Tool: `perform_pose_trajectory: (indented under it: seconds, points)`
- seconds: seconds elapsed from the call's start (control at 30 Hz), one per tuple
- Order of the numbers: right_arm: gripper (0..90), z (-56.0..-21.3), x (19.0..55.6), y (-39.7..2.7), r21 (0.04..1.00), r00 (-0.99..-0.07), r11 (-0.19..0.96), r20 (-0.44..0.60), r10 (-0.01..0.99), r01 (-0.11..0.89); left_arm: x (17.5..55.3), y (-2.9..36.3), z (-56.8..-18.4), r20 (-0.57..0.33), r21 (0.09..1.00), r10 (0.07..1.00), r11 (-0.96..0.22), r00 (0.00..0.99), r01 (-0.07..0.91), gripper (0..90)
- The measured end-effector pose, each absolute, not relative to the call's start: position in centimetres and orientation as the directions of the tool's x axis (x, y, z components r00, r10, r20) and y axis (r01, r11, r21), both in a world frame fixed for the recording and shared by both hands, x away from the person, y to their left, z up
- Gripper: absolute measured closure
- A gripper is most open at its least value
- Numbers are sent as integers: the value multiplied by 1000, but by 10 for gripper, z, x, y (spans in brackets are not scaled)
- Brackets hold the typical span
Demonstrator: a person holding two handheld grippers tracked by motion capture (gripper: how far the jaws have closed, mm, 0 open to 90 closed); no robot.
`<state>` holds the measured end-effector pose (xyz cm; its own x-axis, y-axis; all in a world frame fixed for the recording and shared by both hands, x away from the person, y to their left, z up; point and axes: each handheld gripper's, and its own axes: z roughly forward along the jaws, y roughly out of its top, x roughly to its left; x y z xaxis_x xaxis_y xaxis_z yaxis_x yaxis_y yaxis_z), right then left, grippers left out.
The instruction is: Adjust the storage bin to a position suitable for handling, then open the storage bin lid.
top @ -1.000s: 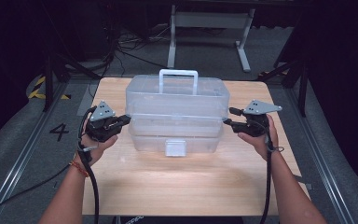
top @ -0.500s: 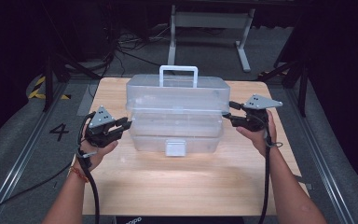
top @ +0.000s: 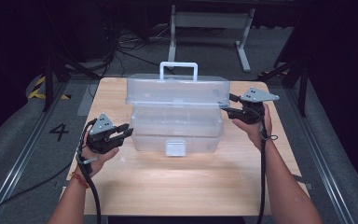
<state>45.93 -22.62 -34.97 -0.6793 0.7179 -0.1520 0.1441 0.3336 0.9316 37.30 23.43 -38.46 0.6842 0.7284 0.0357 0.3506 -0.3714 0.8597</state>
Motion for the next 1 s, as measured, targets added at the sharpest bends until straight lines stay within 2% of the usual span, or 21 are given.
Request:
perform_pose_trajectory:
  seconds: [0.2, 0.33, 0.53, 0.67, 0.8, 1.0]
  points:
    - [532, -345, 463, -226, 933, -676, 329, -151, 722, 143, 373, 236, -388, 28, 860, 730, -366, 683, 356, 702]
    - [532, -342, 467, -227, 937, -674, 317, -140, 725, 147, 367, 239, -383, 61, 855, 729, -391, 682, 342, 665]
    - [538, -338, 472, -226, 944, -668, 293, -120, 735, 153, 353, 251, -380, 49, 860, 727, -380, 685, 341, 609]
    - [552, -334, 473, -225, 941, -655, 304, -136, 743, 149, 346, 250, -392, 74, 827, 728, -427, 681, 366, 556]
    - [569, -332, 473, -223, 942, -639, 305, -151, 754, 138, 341, 249, -409, 106, 775, 721, -491, 685, 398, 466]
    - [609, -329, 476, -222, 943, -614, 305, -162, 772, 135, 334, 247, -434, 98, 709, 696, -551, 712, 441, 368]
